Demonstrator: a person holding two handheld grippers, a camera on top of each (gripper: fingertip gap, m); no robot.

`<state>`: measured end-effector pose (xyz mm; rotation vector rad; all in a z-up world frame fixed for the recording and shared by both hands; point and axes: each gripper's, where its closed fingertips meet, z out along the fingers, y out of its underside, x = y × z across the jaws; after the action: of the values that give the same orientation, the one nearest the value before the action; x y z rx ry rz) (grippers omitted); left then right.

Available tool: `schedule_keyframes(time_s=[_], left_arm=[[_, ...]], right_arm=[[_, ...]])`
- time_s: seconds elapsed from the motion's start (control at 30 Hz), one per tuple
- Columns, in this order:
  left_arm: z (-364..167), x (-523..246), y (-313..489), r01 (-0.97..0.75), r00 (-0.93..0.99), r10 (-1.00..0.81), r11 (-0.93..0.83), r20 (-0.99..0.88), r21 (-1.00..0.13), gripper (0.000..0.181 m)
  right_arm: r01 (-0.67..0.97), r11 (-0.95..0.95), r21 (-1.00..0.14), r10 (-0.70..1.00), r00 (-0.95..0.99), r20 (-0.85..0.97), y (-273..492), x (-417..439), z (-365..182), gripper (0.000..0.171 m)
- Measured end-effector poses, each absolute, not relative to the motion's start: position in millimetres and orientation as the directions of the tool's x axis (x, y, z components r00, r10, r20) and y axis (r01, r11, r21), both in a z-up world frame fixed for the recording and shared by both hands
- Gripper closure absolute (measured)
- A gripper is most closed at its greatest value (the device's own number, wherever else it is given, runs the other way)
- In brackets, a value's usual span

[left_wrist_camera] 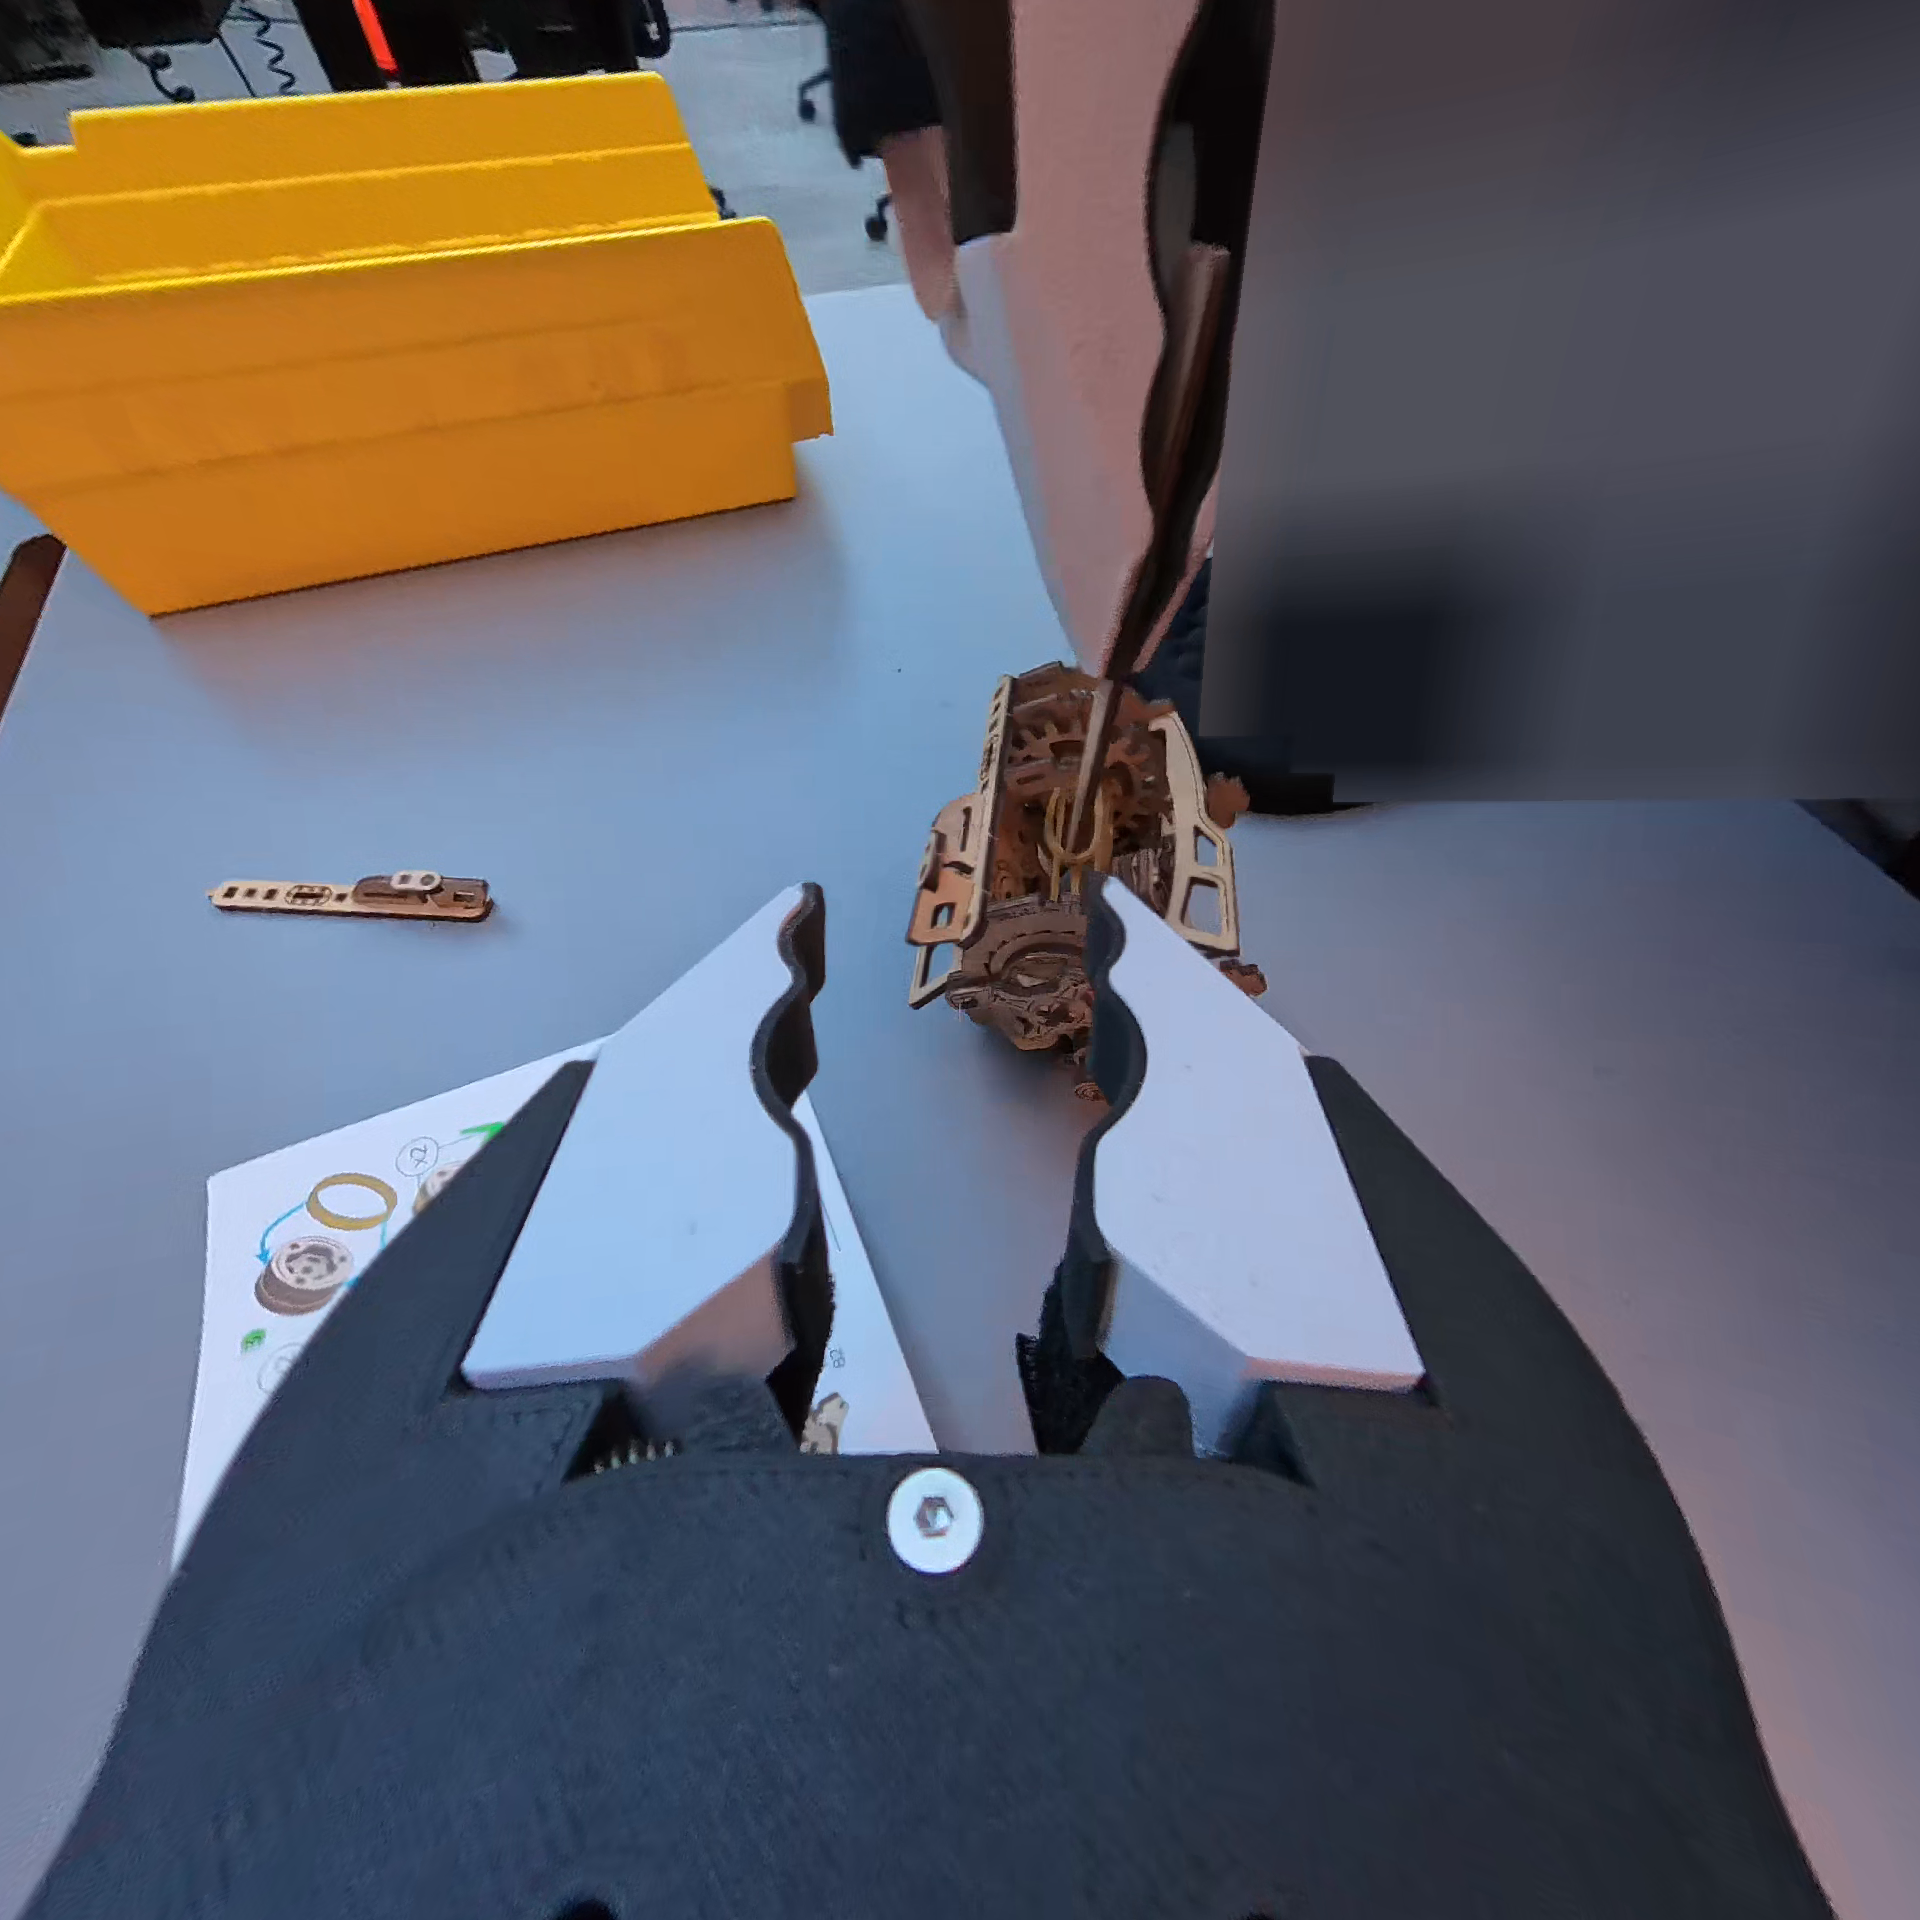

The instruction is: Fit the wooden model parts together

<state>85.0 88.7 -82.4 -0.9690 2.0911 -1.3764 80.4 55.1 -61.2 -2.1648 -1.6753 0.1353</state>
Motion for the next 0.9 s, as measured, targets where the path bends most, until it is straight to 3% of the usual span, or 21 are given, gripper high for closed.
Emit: schedule_keyframes(time_s=[0.27,0.9], left_arm=[[-90.7,87.5,85.3,-0.437,-0.628,-0.737,0.068,0.250,-0.897,0.134],[-94.8,72.8,90.1,-0.568,-0.530,-0.726,-0.078,0.437,-0.819,0.131]], right_arm=[[0.909,-0.200,-0.367,0.946,0.276,0.169,54.7,80.8,-61.0,0.170],[0.902,-0.192,-0.386,0.947,0.274,0.168,52.9,80.7,-62.0,0.170]])
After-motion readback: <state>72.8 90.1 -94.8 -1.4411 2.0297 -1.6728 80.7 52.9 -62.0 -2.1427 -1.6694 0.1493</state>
